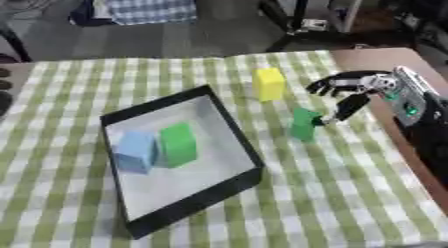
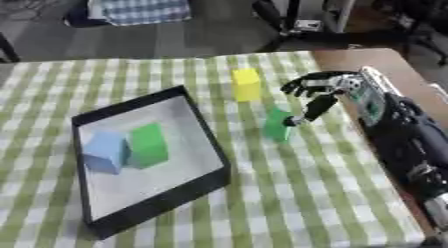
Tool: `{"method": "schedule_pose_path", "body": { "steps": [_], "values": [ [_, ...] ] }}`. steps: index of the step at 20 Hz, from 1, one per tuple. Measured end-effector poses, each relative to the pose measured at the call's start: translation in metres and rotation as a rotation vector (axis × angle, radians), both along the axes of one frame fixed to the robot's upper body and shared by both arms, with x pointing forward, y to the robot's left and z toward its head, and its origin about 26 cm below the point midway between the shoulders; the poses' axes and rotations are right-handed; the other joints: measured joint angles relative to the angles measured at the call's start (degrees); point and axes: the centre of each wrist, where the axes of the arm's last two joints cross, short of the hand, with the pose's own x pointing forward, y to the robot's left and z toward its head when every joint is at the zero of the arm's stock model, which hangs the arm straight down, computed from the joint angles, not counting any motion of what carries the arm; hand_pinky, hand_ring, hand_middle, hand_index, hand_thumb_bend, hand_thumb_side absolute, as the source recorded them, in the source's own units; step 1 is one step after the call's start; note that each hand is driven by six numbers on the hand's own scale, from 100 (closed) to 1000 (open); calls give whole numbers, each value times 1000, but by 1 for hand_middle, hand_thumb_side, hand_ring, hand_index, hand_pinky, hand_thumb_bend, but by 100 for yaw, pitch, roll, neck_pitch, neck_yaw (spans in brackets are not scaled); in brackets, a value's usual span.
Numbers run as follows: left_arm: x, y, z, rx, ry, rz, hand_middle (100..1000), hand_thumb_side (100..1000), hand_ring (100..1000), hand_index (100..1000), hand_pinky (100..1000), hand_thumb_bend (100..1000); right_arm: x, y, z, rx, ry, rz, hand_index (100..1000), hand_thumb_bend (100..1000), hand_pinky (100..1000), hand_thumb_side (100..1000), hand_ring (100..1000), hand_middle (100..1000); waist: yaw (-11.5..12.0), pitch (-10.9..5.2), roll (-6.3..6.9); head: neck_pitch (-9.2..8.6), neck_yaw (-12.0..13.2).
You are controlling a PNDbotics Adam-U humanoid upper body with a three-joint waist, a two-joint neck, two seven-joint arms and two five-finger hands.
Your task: Pick up objects on the table and place them in the box.
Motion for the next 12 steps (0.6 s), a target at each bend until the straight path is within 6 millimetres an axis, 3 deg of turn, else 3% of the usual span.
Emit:
{"method": "schedule_pose_path", "body": {
  "steps": [5, 12],
  "values": [
    [0, 1, -1, -1, 4, 4, 707, 782, 710, 890, 711, 718, -3, 9, 13, 27, -36, 37, 1000, 400, 888, 460, 926, 926, -11, 0, 0, 0, -7],
    [0, 0, -4, -9, 9, 5, 707, 785, 710, 889, 710, 706, -5, 15, 1, -77, 48, 64, 998, 394, 892, 450, 935, 930, 0, 0, 0, 0, -24]
  ]
}}
